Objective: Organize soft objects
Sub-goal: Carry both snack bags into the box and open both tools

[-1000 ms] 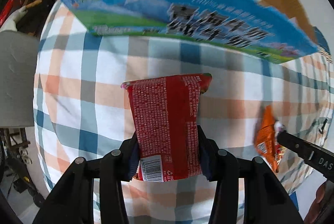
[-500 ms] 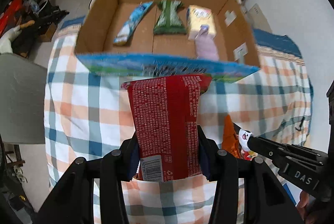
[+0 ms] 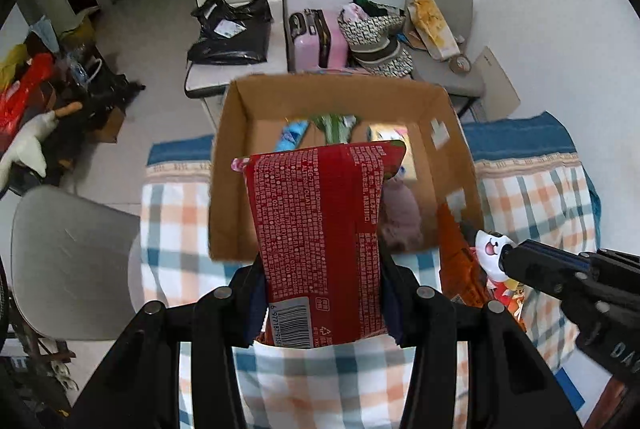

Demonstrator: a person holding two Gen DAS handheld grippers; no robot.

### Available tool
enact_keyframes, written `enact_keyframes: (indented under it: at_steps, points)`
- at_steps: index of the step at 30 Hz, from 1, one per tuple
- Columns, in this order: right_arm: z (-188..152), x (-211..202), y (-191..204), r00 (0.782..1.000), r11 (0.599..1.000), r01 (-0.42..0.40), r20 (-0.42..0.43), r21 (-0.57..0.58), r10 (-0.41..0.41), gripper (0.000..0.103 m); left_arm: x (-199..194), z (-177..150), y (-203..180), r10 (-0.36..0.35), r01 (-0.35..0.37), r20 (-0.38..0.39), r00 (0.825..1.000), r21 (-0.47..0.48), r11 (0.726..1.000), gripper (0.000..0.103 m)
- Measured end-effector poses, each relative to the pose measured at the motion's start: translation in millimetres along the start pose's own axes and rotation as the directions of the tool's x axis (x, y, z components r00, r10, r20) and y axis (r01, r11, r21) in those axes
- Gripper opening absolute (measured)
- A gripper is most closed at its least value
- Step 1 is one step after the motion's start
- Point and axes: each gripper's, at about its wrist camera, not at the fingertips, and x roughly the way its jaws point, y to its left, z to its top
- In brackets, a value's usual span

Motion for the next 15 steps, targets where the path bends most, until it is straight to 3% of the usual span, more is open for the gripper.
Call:
enact_keyframes:
  at_steps: [7, 15]
  points:
    - [36, 45, 8, 0.997, 0.997, 0.065, -0.030, -0.034, -0.066, 0.011, 25, 36, 16, 0.045, -0.045, -0.007, 0.999, 0.005, 0.999, 0.044]
    - [59, 114, -3, 0.991, 0.995, 0.100, -0.092, -0.014, -0.101, 0.011, 89, 53, 34, 0.015, -0.020, -0.122, 0.992, -0.034, 0.999, 0.044]
